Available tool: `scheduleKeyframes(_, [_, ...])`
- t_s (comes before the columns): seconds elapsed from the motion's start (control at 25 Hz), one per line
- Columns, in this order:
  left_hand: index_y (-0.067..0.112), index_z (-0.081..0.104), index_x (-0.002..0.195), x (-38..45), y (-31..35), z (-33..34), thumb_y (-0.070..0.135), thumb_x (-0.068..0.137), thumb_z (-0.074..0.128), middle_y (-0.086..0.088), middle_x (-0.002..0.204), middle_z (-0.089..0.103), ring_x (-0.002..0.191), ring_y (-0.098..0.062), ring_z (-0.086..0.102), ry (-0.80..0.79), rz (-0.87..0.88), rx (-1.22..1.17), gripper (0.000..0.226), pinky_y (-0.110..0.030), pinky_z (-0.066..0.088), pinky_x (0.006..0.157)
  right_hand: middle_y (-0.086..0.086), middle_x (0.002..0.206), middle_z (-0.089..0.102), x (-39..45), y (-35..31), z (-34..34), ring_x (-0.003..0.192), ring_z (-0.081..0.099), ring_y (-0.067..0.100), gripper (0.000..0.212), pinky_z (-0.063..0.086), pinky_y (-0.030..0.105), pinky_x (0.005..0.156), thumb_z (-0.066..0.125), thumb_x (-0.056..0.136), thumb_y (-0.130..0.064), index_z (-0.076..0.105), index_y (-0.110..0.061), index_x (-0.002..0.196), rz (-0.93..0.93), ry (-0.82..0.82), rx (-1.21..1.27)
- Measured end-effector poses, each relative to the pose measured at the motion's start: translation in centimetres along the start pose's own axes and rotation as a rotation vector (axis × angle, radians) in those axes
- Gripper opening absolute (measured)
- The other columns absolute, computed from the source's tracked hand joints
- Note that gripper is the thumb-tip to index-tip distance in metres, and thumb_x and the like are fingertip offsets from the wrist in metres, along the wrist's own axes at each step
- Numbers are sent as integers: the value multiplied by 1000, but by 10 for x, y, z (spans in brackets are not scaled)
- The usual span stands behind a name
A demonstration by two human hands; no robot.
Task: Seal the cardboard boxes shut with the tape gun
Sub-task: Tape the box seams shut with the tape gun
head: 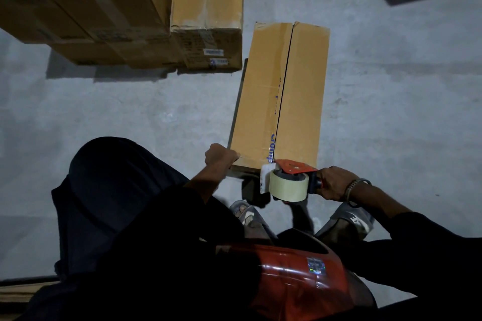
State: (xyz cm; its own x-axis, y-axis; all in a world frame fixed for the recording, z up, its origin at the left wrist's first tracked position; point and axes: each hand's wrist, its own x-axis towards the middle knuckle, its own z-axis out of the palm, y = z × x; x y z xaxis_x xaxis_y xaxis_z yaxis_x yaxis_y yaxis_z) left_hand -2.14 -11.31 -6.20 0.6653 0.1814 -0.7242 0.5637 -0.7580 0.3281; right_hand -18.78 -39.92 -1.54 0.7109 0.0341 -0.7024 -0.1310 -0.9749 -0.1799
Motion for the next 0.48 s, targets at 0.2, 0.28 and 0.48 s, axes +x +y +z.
scheduleKeyframes(0.2, [0,74,90,4,-9,9,47,77,90,-13,90,76,91,-30,74,44,26,-42,51,-31,50,68,16,105,72,-2,-6,11,98,68,36,32,50,34,70,59,84,-50,65,-22,99,137,22,-24])
scheduleKeyframes(0.28, [4,70,76,6,-16,7,48,75,91,-9,78,71,81,-26,69,61,9,-74,49,-29,47,66,17,111,69,-5,-13,12,102,68,38,41,50,34,74,57,84,-49,67,-19,109,194,50,-31])
scheduleKeyframes(0.48, [9,74,68,19,-26,13,51,69,93,-4,68,71,75,-24,72,48,32,-122,47,-28,53,68,15,117,66,-7,-24,7,105,67,36,44,52,37,80,59,86,-48,65,-17,117,264,90,-97])
